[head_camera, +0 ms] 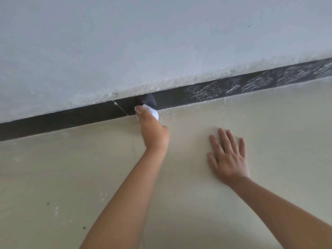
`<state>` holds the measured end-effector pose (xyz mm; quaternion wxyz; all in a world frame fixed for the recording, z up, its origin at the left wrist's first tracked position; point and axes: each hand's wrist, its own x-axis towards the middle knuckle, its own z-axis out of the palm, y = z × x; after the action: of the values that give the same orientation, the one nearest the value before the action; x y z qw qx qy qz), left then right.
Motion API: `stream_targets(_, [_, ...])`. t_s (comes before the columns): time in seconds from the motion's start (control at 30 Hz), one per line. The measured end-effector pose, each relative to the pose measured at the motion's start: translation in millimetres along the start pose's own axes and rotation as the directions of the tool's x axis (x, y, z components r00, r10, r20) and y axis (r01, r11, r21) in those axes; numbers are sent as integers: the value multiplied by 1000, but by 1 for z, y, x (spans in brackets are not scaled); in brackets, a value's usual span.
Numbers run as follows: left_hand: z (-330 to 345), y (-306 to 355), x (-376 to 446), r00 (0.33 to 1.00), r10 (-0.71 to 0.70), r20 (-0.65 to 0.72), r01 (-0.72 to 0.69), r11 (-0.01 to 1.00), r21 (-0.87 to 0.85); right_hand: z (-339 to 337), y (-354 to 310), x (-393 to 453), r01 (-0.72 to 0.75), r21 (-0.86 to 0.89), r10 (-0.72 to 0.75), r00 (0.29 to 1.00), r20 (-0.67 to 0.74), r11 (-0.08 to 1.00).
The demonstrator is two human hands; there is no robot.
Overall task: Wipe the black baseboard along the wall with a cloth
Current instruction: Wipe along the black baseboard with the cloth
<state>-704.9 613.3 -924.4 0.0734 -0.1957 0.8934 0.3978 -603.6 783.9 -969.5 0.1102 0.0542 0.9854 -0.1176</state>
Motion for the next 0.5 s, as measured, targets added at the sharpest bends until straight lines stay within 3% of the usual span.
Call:
stream_targets(0.1, [23, 16, 0, 999, -31, -36, 26, 989, -144, -1, 0, 0, 1, 21, -1, 1000, -4, 1000])
stream_targets(0.2, [42, 18, -8, 997, 79, -6, -79, 988, -131, -2, -1, 1, 4, 30, -4, 1000, -3, 1000])
stream_targets(0.37, [64, 37, -23, 946, 269, 181, -255, 962, -100, -2, 1, 0, 26, 32, -26, 1000, 0, 999])
stream_targets(0.5, [61, 36, -28, 905, 326, 274, -321, 945, -66, -2, 1, 0, 17, 66, -16, 1000, -11, 998])
